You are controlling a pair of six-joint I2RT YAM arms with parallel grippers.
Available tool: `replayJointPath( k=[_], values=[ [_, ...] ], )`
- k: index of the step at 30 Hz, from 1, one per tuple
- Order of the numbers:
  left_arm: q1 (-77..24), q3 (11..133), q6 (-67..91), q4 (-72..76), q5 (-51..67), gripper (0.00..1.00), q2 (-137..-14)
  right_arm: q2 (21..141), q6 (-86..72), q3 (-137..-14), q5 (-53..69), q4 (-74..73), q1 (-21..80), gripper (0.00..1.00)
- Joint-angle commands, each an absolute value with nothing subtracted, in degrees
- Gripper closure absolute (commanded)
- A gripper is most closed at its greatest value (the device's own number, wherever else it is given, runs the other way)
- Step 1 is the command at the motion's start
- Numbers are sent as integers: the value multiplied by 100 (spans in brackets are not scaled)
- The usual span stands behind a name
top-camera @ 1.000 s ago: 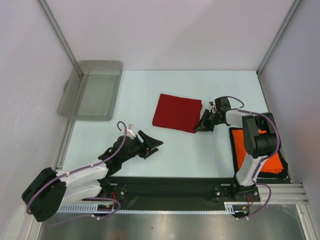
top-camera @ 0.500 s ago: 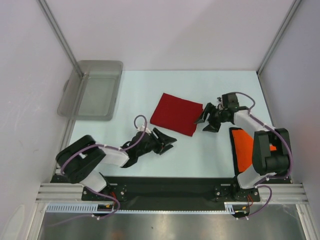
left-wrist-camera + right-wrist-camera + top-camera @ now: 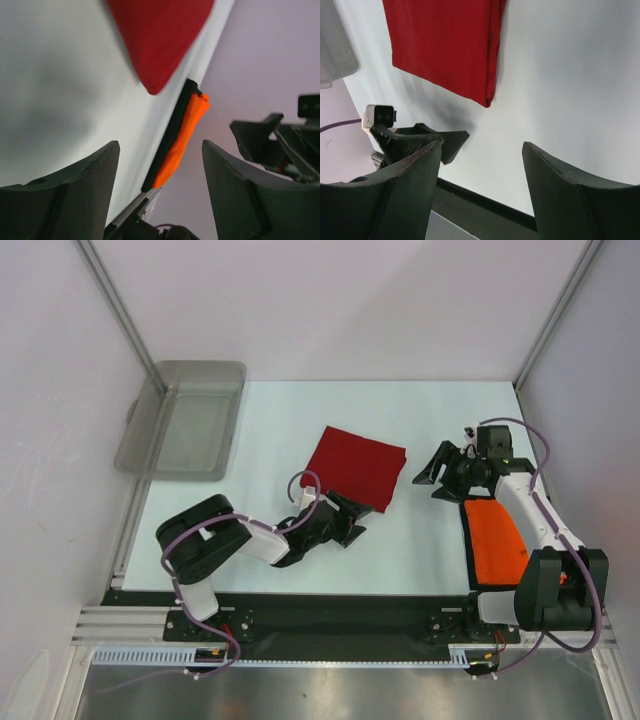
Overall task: Fold and stack the t-shirts
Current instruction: Neatly place the folded tshirt to the corner
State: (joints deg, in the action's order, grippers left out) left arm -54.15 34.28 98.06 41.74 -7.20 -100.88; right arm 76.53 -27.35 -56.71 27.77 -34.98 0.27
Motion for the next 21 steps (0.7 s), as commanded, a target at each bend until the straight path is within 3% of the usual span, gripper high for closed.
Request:
replayJointPath(
  k=[1, 4, 21],
  values=[
    [-5449, 3760, 10195, 4026, -976, 26, -10405, 7401, -2593, -5511, 2821, -3595, -114, 28],
    [-5476, 3867, 10152, 3736, -1089, 22, -10433, 7357, -2610, -5406, 2891, -3516, -193, 28],
    [-5493, 4878, 10573, 3234, -1591, 27, -11144, 7128, -2584, -5177, 2997, -3454, -474, 27]
  ],
)
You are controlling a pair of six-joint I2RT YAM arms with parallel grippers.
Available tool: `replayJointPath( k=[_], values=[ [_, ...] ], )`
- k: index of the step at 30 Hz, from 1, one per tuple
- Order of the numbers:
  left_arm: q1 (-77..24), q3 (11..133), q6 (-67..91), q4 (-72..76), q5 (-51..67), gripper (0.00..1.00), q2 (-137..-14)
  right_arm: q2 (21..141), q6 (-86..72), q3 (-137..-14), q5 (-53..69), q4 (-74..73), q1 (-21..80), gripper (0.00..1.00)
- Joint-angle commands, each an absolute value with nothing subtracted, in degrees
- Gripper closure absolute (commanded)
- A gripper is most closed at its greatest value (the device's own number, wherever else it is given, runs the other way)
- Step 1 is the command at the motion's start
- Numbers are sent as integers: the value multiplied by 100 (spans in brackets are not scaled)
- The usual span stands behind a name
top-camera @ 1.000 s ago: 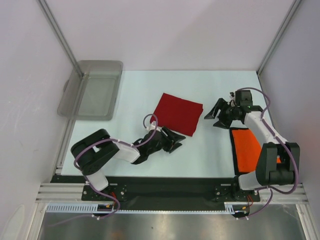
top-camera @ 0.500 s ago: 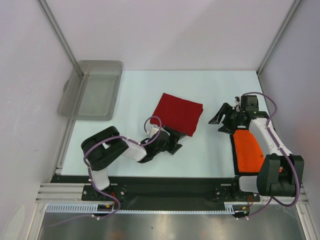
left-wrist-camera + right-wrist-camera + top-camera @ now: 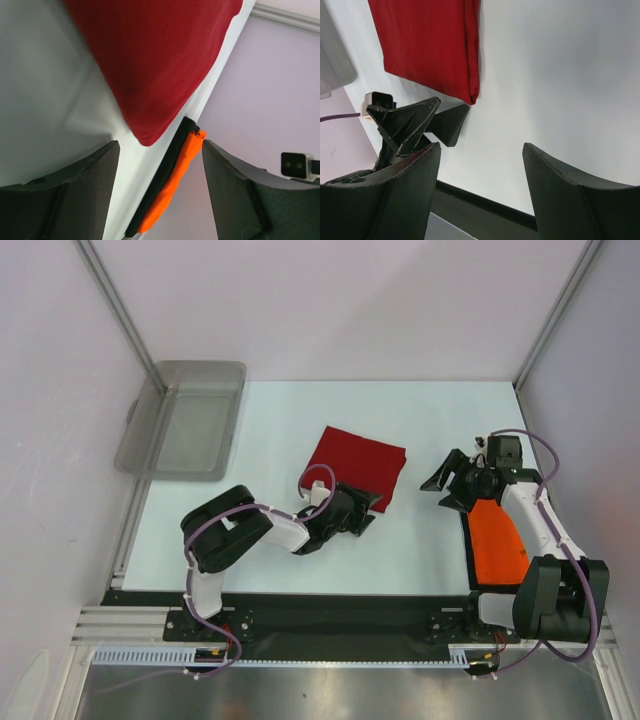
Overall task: Fold and stack the t-shirts
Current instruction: Neatly place the folded tshirt to the corner
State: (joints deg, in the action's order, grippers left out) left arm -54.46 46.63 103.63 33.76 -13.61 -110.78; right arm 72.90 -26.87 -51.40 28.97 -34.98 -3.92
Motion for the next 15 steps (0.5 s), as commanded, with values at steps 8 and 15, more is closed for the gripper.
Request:
replayJointPath(
  k=[8, 15],
  values=[
    [-5502, 5097, 10705, 2646, -1547, 29, -11223, 7145, -2619, -5282, 3094, -3402, -668, 27],
    [-5502, 5379, 10714, 2180, -1512, 30, -11417, 7242, -2663, -5221, 3120, -3270, -686, 27]
  ],
)
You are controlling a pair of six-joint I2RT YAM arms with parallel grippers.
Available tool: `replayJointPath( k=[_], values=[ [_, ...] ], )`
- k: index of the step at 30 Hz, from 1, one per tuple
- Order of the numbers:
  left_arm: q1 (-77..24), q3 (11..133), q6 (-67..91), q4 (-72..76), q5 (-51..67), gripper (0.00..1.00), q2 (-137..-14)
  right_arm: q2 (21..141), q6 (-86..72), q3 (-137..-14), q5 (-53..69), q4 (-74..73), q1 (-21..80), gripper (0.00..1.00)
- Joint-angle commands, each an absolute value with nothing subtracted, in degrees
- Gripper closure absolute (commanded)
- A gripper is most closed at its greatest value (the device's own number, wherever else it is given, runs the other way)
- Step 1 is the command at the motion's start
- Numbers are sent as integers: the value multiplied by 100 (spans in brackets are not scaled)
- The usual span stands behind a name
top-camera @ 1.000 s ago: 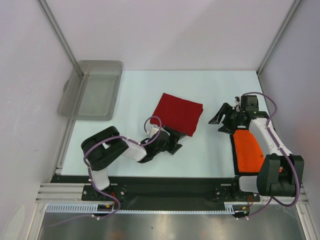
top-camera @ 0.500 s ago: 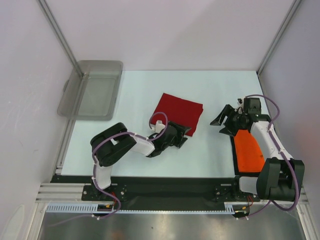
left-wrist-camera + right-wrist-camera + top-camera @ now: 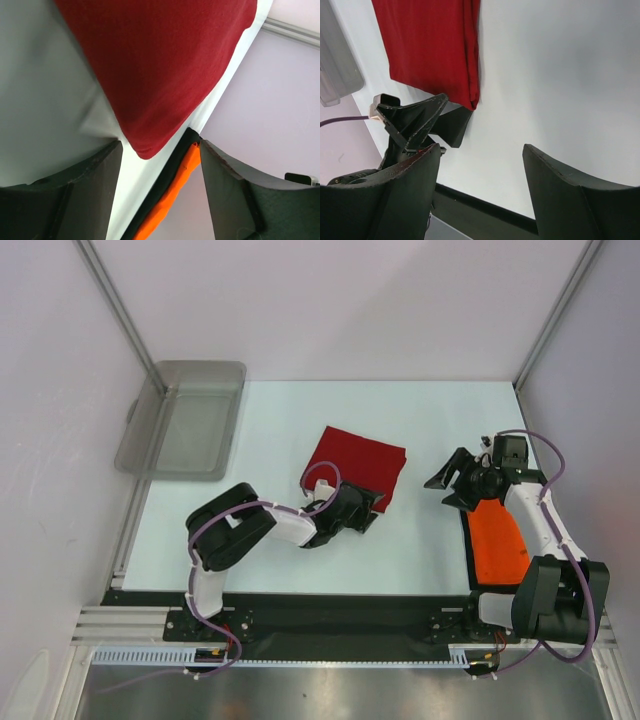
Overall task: Fold and stack the t-shirts
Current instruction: Neatly place the folded tshirt to the corner
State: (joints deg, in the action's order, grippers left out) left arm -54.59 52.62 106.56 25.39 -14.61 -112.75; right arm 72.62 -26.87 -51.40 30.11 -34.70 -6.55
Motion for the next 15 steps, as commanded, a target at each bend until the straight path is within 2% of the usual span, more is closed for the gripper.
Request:
replayJointPath(
  k=[1, 9, 15],
  values=[
    [-5502, 5353, 10740, 2197, -1503, 32, -11434, 7268, -2680, -5238, 3120, -3261, -694, 27],
    [-5493, 5431, 10749, 2487, -1442, 43, -11663, 7585, -2856, -5238, 3261, -2962, -703, 26],
    [-5493, 5309, 10723, 2662, -1415, 60, -11716, 7971, -2856, -5370, 3576, -2830, -694, 12]
  ],
)
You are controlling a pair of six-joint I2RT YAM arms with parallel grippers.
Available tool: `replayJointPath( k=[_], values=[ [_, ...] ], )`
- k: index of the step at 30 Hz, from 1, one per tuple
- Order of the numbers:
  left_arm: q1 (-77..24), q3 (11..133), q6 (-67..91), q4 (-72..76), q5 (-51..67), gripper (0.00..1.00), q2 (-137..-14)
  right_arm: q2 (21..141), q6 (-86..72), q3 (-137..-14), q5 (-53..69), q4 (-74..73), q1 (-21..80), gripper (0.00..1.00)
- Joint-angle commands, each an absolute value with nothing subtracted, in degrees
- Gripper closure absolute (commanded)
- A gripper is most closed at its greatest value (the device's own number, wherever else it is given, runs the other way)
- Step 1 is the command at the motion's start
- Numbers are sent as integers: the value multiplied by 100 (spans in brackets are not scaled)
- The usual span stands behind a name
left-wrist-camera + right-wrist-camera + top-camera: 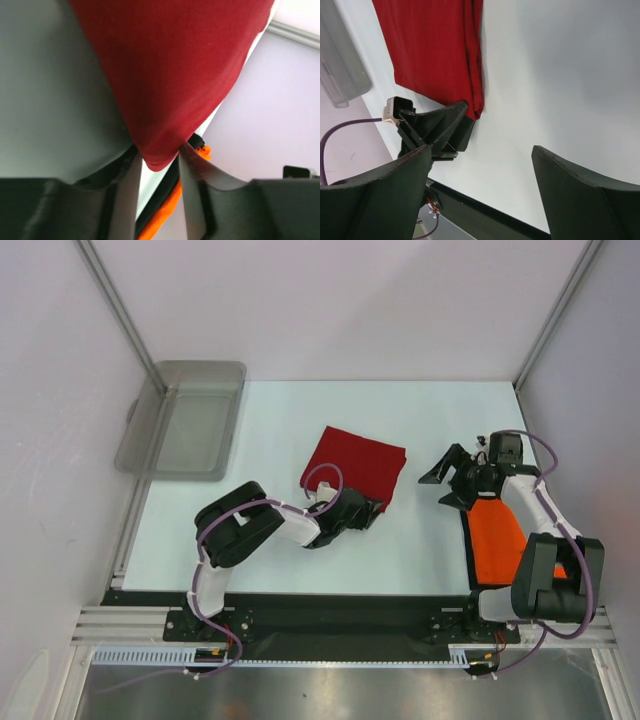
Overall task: Fold and stack the t-shirts
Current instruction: Neatly place the folded tshirt to the corner
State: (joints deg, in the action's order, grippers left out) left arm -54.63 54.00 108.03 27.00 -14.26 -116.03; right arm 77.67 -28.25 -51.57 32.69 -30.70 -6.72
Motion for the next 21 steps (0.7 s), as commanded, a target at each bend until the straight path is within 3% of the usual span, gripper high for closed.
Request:
replayJointPath(
  k=[1, 6, 7, 12, 21],
  values=[
    [-5484, 5274, 10740, 2707, -1406, 66, -11698, 8163, -2856, -5379, 3673, -2769, -694, 10],
    [-5379, 5159, 10504, 2857, -1170, 77, -11479, 8893, -2812, -5528, 4200, -2453, -528, 4],
    [-5353, 5203, 10372, 2778, -1082, 84, -11461, 9025, -2821, -5563, 4227, -2330, -475, 3],
    [-5177, 5256, 10161, 2742, -686, 100, -11303, 9685, -3110, -5722, 4473, -1759, -220, 6],
    [-4957, 5168, 9853, 2769, -159, 100, -10837, 10467, -3401, -6346, 4535, -1459, -18, 3]
  ],
)
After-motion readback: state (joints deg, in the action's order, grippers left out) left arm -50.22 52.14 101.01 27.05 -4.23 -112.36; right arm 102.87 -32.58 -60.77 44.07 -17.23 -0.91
